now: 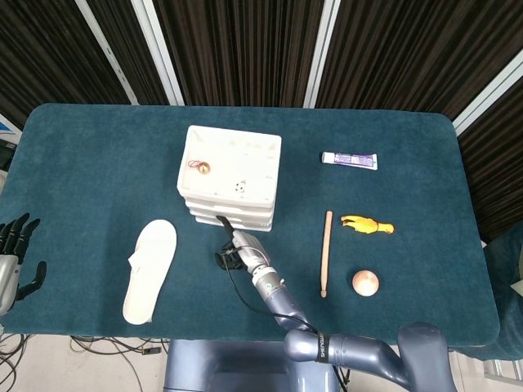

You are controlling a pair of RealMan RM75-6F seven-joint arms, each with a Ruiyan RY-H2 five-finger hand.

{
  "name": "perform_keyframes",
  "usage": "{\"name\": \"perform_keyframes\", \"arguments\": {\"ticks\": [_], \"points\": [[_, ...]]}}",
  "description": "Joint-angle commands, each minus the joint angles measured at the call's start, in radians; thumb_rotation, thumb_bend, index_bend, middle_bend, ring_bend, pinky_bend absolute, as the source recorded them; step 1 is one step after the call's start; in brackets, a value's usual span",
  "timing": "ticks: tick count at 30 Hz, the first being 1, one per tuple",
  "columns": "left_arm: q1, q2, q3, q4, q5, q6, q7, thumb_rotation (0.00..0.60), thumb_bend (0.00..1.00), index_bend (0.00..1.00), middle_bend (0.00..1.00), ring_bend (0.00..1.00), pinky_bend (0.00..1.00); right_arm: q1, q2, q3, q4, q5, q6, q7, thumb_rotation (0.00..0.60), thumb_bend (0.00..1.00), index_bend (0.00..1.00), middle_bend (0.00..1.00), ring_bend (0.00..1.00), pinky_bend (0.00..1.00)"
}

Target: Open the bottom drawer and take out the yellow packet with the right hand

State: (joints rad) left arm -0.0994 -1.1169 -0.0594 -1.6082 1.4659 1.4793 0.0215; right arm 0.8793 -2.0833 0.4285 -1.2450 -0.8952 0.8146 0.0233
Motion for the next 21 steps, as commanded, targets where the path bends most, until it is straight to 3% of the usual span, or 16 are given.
{"name": "perform_keyframes", "arguments": {"ticks": [1,21], "points": [[0.000,0.000,0.000,-0.001,0.000,0.000,0.000,0.600,0.46,0.05,0.00,0.00,0.00,-0.002,0.000,-0.004,-0.001,-0.002,0.001,0.001,0.600,0.52,0.00,0.84,0.95,1.00],[0.000,0.002,0.001,-0.002,-0.003,-0.003,0.001,0.600,0.46,0.05,0.00,0.00,0.00,-0.027,0.015,-0.046,-0.046,-0.044,0.002,0.021,0.600,0.52,0.00,0.84,0.94,1.00]]}}
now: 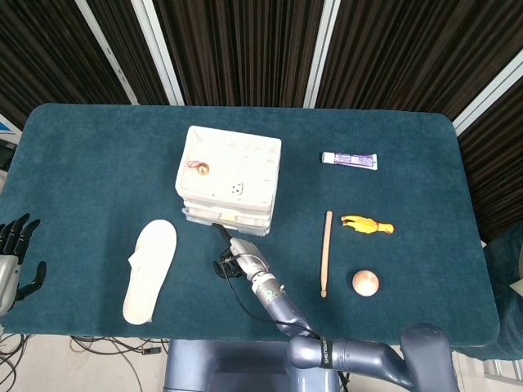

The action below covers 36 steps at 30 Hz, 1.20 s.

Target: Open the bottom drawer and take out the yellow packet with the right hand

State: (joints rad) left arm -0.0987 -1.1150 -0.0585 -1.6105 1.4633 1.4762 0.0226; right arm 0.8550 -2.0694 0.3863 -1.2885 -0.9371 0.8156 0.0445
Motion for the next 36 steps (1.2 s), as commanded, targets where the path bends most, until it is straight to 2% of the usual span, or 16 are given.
{"name": "perform_keyframes", "arguments": {"ticks": [1,13,18,21,28,31,36], "points": [[0.000,0.000,0.000,0.000,-0.001,-0.001,0.000,0.600,0.46,0.05,0.00,0.00,0.00,-0.004,0.001,-0.006,-0.004,-0.002,0.002,-0.001,0.600,0.52,0.00,0.84,0.94,1.00],[-0.001,0.002,0.000,-0.004,-0.005,-0.007,0.002,0.600,0.46,0.05,0.00,0.00,0.00,-0.024,0.010,-0.024,-0.012,0.017,0.011,-0.020,0.600,0.52,0.00,0.84,0.94,1.00],[-0.002,0.002,0.000,-0.005,-0.002,-0.007,0.003,0.600,0.46,0.05,0.00,0.00,0.00,-0.055,0.049,-0.066,-0.114,-0.006,0.050,-0.060,0.600,0.52,0.00,0.84,0.94,1.00],[-0.002,0.002,0.001,-0.005,-0.001,-0.005,0.003,0.600,0.46,0.05,0.00,0.00,0.00,-0.057,0.064,-0.071,-0.159,-0.005,0.069,-0.095,0.600,0.52,0.00,0.84,0.94,1.00],[-0.002,0.003,0.001,-0.007,-0.002,-0.008,-0.001,0.600,0.46,0.05,0.00,0.00,0.00,-0.048,0.076,-0.063,-0.226,0.042,0.116,-0.195,0.600,0.52,0.00,0.84,0.94,1.00],[-0.003,0.004,0.003,-0.006,-0.001,-0.010,-0.005,0.600,0.46,0.05,0.00,0.00,0.00,-0.023,0.081,-0.029,-0.259,0.084,0.169,-0.293,0.600,0.52,0.00,0.84,0.94,1.00],[-0.004,0.006,0.002,-0.008,-0.003,-0.014,-0.006,0.600,0.46,0.05,0.00,0.00,0.00,-0.001,0.095,0.002,-0.294,0.139,0.198,-0.363,0.600,0.52,0.00,0.84,0.94,1.00]]}}
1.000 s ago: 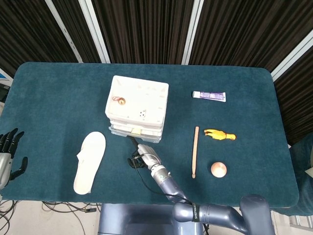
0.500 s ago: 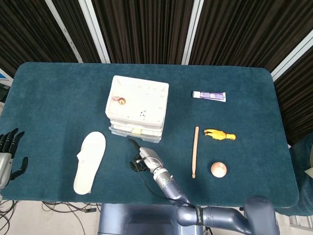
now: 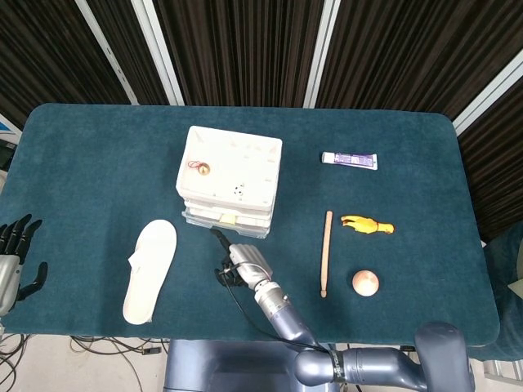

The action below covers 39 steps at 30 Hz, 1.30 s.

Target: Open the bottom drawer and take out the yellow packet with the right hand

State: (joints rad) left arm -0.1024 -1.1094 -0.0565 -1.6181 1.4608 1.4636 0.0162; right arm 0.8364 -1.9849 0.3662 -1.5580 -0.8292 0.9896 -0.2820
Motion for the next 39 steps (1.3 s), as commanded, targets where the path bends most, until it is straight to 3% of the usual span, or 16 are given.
{"name": "perform_keyframes", "arguments": {"ticks": [1,39], "points": [[0.000,0.001,0.000,-0.001,-0.002,-0.002,0.000,0.600,0.46,0.05,0.00,0.00,0.00,0.021,0.014,0.027,-0.030,0.039,0.028,-0.048,0.600,0.52,0.00,0.84,0.94,1.00],[0.000,0.011,0.003,-0.012,-0.012,-0.013,-0.002,0.600,0.46,0.05,0.00,0.00,0.00,0.124,0.019,0.039,-0.042,0.202,0.107,-0.249,0.600,0.52,0.00,0.86,0.96,1.00]]}}
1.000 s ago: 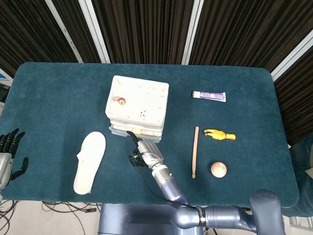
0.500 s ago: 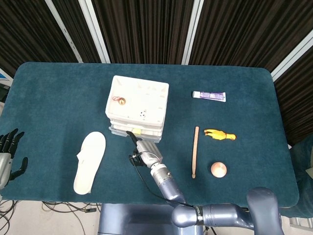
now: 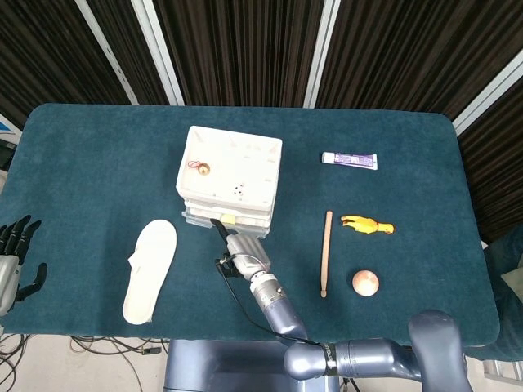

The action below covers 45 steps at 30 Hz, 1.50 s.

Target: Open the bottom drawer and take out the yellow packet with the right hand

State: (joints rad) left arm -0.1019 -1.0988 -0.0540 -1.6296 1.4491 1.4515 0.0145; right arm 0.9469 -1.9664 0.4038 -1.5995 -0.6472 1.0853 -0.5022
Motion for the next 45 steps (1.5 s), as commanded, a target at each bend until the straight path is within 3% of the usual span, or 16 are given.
{"name": "perform_keyframes", "arguments": {"ticks": [1,10,25,36,45], "points": [[0.000,0.001,0.000,-0.001,0.000,-0.001,0.000,0.600,0.46,0.05,0.00,0.00,0.00,0.019,0.001,0.004,-0.003,0.027,0.019,-0.044,0.600,0.52,0.00,0.86,0.96,1.00],[-0.002,0.009,0.004,-0.009,-0.003,-0.011,0.003,0.600,0.46,0.05,0.00,0.00,0.00,0.047,0.003,0.023,-0.025,0.091,0.056,-0.110,0.600,0.52,0.00,0.88,0.98,1.00],[-0.001,0.009,0.006,-0.012,-0.005,-0.014,0.005,0.600,0.46,0.05,0.00,0.00,0.00,0.086,0.013,0.055,-0.045,0.155,0.070,-0.151,0.600,0.52,0.13,0.90,0.99,1.00],[-0.001,0.009,0.004,-0.011,-0.007,-0.012,0.006,0.600,0.46,0.05,0.00,0.00,0.00,0.109,0.012,0.061,-0.029,0.197,0.082,-0.173,0.600,0.52,0.14,0.90,0.99,1.00],[-0.001,0.009,0.005,-0.012,-0.008,-0.013,0.008,0.600,0.46,0.05,0.00,0.00,0.00,0.121,0.018,0.060,-0.036,0.210,0.085,-0.181,0.600,0.52,0.22,0.91,1.00,1.00]]}}
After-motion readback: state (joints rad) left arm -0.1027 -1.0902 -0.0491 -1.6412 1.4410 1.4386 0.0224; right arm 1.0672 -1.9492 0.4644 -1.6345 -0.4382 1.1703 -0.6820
